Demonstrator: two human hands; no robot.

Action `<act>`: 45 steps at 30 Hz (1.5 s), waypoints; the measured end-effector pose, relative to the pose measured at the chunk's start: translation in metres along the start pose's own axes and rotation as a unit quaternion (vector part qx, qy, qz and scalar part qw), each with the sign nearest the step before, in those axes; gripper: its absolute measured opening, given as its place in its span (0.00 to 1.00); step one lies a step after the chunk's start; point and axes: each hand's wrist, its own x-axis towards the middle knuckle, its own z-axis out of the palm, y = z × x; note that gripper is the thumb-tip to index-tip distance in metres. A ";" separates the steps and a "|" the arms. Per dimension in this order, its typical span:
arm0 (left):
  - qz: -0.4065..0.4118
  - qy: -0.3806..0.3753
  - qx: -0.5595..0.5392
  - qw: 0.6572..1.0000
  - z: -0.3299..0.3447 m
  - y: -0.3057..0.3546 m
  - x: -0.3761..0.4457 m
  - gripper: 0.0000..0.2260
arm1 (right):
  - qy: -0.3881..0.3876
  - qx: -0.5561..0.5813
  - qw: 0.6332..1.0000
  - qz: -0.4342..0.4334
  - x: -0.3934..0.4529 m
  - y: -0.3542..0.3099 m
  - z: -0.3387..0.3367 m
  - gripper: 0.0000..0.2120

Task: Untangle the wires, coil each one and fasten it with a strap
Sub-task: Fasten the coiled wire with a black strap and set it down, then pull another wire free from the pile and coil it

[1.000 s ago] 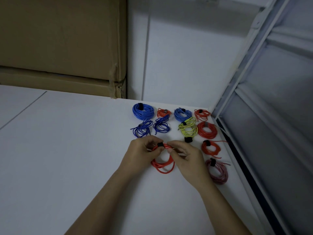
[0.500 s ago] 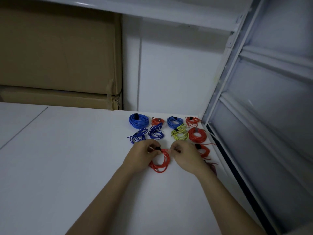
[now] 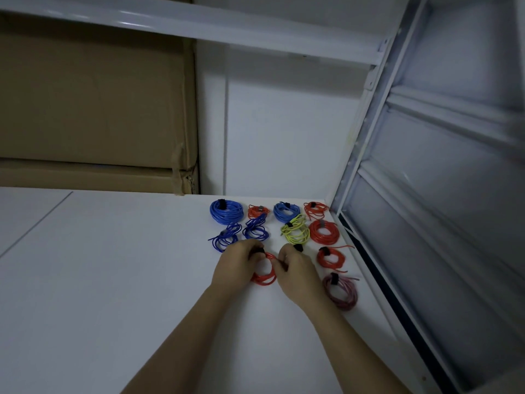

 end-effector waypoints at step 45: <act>-0.027 0.095 0.213 0.972 -0.066 0.014 -0.027 0.10 | 0.045 -0.024 0.990 -0.129 0.015 -0.029 -0.012 0.07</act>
